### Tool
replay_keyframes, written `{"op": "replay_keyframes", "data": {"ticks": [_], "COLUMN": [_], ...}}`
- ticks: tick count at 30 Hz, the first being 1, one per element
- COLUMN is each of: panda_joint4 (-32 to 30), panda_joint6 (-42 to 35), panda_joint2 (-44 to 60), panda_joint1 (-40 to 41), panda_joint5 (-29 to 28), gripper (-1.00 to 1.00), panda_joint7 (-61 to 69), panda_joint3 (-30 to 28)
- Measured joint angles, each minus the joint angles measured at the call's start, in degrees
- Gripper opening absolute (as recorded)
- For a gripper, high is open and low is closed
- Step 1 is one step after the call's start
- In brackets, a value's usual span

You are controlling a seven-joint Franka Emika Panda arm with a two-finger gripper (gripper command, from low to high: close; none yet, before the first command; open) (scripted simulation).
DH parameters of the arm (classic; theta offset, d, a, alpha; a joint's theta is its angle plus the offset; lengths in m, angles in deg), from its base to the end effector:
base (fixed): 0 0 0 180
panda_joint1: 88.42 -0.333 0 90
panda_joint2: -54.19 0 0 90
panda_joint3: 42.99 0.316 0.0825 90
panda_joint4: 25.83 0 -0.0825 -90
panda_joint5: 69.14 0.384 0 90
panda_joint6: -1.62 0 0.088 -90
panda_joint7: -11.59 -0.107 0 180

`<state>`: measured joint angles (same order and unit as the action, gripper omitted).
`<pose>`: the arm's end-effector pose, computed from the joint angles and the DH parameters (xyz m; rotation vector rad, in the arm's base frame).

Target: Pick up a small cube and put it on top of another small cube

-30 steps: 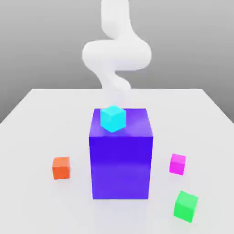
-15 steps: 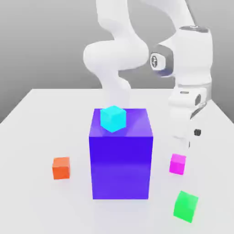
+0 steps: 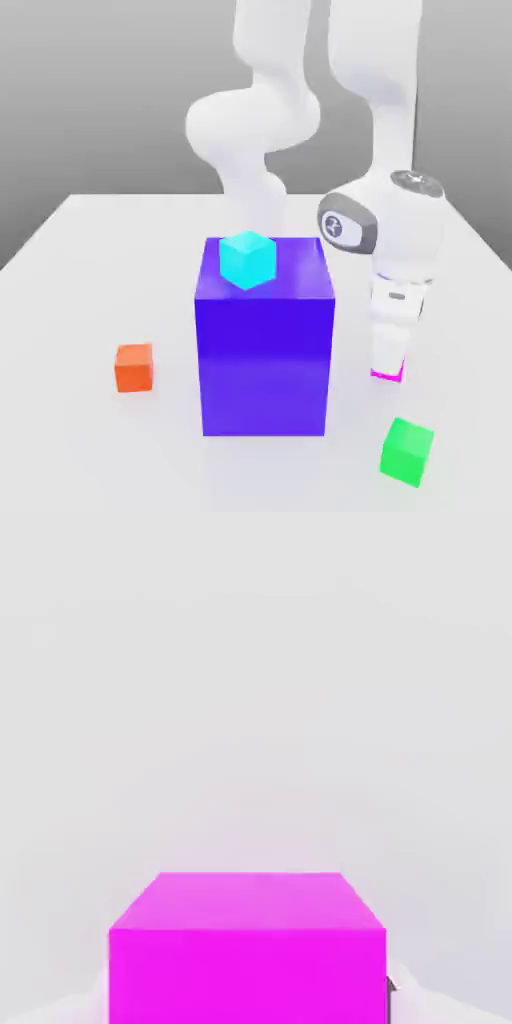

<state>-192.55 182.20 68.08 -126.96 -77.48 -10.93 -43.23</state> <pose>0.2443 0.2092 0.1280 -3.0721 -0.6565 0.0012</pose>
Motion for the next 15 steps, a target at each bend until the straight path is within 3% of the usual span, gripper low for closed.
{"op": "replay_keyframes", "data": {"ticks": [8, 15], "panda_joint4": [-2.9, 9.0], "panda_joint6": [-12.3, -22.2], "panda_joint2": [-15.1, -13.1], "panda_joint1": [3.2, 9.3], "panda_joint5": [8.6, 7.7], "gripper": [-1.00, -1.00], "panda_joint7": [6.2, -1.6], "panda_joint3": [5.7, 2.8]}}
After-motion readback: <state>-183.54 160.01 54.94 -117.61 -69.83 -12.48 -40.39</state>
